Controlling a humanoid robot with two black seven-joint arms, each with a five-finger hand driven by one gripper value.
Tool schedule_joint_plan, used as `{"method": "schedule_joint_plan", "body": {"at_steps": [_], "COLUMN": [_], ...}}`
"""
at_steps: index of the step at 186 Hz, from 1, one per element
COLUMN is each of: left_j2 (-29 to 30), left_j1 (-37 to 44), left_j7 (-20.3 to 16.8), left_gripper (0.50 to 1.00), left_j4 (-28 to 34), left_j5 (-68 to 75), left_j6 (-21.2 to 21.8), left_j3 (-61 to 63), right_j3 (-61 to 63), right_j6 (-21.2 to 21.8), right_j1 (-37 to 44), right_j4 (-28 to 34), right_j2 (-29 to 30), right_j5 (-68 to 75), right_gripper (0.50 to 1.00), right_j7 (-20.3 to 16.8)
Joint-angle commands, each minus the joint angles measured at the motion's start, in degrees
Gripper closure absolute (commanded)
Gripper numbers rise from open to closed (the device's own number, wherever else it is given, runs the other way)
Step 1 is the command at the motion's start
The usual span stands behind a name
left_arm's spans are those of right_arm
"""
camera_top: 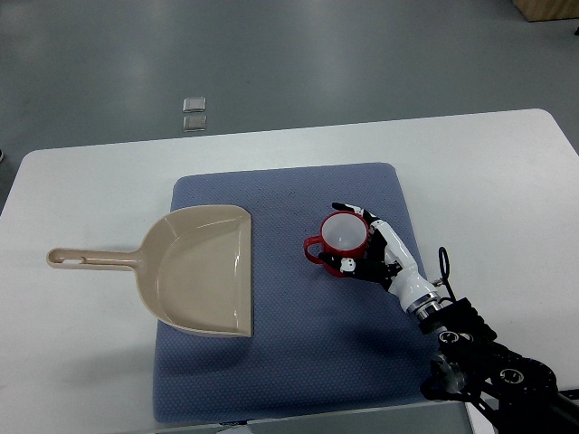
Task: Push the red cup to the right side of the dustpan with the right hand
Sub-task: 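Push the red mug with the right hand toward the dustpan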
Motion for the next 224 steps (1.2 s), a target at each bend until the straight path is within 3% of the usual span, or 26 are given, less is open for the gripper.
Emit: {"method": "schedule_joint_plan", "body": {"at_steps": [1, 224], "left_j2": [0.0, 0.0], "left_j1": [0.0, 0.0], "left_j7": [0.0, 0.0], "left_gripper": [0.500, 0.500], "left_j4": [0.0, 0.0], "left_j5": [0.0, 0.0], "left_j6": [0.0, 0.0], "left_j3": [0.0, 0.0], "right_j3": [-0.1, -5.4], "right_j6": [-0.1, -0.1], "right_j1": [0.0, -0.2], "right_j4": [0.0, 0.1], "right_j2": [0.7, 3.6], "right_j5": [0.0, -1.0], "right_gripper": [0.572, 0.572], "right_j7": [0.0, 0.0]}}
